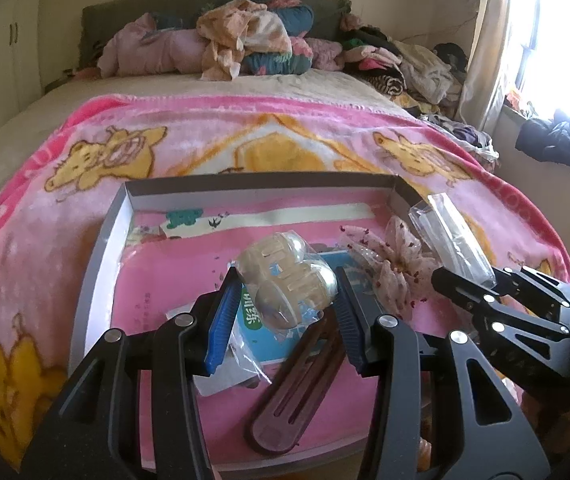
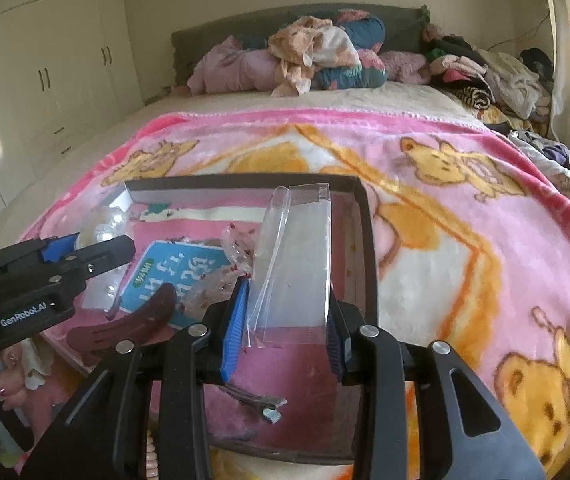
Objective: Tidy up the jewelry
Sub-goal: 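Carry the claw clip with the left tool into the box while the right tool releases the sleeve there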
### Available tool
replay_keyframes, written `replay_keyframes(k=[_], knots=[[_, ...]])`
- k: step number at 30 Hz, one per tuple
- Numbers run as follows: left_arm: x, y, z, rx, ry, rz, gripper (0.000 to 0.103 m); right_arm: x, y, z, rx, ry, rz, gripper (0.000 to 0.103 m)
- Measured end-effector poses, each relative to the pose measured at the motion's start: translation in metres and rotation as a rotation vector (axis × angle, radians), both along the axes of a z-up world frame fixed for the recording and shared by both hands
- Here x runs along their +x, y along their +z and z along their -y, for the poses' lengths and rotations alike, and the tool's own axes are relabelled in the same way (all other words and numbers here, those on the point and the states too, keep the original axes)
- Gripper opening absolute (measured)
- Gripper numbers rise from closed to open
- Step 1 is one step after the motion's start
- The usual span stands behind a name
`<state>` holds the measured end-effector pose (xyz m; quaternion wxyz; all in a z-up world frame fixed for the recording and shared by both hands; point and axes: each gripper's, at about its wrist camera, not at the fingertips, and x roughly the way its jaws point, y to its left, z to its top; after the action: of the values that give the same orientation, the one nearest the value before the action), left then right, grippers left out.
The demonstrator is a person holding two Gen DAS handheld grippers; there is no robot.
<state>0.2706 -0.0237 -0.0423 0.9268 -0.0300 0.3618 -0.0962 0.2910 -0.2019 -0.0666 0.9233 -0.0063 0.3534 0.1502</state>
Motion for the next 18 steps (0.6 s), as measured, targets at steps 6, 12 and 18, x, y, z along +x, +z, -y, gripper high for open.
replay_keyframes(k=[6,12,18], knots=[[0.0011,-0.0056,0.0002,0.0,-0.002,-0.022,0.037,0.0008,-0.0054,-0.0005,-0.002,-0.001,-0.017,0.033],[-0.0003,-0.0075,0.0005,0.005,-0.003,-0.027,0.037,0.0,-0.0052,-0.0001,-0.003,-0.002,-0.015,0.035],[-0.0004,-0.0072,0.0007,0.002,-0.003,-0.026,0.037,-0.0076,-0.0004,0.0051,0.012,-0.008,0.005,0.047]])
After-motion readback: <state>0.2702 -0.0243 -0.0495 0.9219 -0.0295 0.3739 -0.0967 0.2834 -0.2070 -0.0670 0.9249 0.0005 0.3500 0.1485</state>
